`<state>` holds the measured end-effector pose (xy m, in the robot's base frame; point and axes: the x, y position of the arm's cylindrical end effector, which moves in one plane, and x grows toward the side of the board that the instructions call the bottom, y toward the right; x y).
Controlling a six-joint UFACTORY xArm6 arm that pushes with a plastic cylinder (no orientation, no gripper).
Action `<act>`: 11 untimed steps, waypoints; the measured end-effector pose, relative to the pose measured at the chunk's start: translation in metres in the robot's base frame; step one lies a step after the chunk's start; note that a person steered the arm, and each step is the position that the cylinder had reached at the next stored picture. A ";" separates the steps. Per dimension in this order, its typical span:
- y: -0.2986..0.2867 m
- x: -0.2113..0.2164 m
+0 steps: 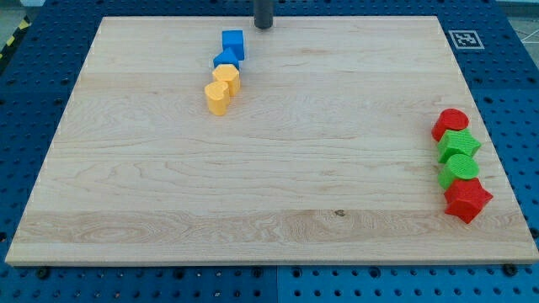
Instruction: Nudge the blue cube slightly down
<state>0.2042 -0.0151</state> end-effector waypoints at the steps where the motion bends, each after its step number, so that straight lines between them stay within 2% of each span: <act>1: 0.000 0.000; 6: 0.000 0.010; 11: -0.031 0.034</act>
